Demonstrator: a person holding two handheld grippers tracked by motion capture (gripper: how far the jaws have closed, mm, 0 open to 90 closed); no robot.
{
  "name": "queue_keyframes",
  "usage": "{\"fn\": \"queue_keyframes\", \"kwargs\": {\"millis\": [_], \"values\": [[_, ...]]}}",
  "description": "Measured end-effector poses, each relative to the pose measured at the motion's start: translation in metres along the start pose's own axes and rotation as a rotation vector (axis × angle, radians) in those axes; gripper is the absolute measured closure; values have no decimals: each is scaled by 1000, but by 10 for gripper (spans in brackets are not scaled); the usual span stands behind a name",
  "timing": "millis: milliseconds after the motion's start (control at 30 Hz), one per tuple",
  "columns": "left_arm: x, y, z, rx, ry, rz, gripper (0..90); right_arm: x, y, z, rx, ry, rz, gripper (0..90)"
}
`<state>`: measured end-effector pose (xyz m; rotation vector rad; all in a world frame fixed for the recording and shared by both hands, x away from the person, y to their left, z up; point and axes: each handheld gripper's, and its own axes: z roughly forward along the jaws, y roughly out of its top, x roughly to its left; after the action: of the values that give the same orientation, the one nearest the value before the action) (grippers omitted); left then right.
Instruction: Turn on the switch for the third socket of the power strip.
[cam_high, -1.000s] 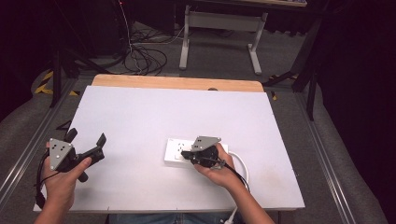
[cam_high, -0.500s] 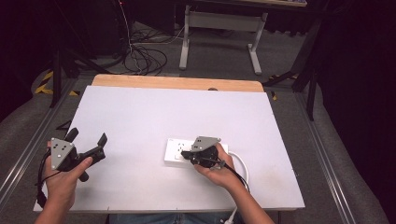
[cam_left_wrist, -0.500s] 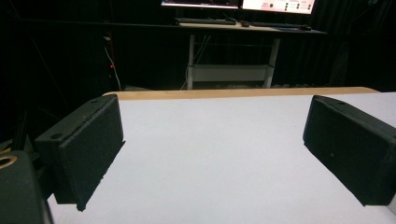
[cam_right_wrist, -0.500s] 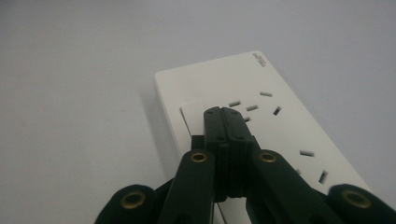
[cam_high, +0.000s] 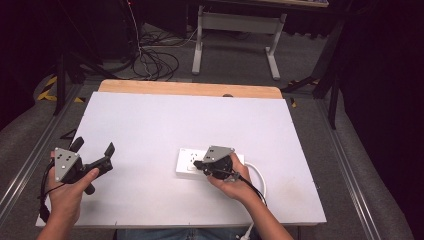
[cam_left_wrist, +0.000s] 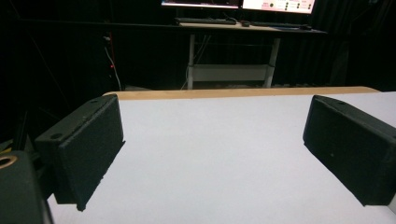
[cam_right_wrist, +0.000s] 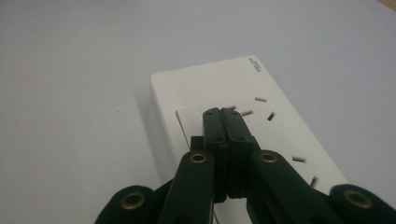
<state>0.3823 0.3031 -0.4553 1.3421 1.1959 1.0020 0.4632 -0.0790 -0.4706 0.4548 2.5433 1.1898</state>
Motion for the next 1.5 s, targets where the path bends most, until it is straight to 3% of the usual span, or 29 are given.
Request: {"fn": "queue_keyframes", "kwargs": {"millis": [167,433,700,1500], "values": [[0,0,0,0,0,0,54,-4,1,-8,-42,2,28,883],[0,0,0,-1,2,-1,54,-22,2,-43,-192,-33,103,858],[1,0,0,-1,3,-3,54,-28,0,-58,-222,-55,116,817],[2,0,-1,-3,12,-8,54,-33,-1,-77,-318,-82,141,700]]}}
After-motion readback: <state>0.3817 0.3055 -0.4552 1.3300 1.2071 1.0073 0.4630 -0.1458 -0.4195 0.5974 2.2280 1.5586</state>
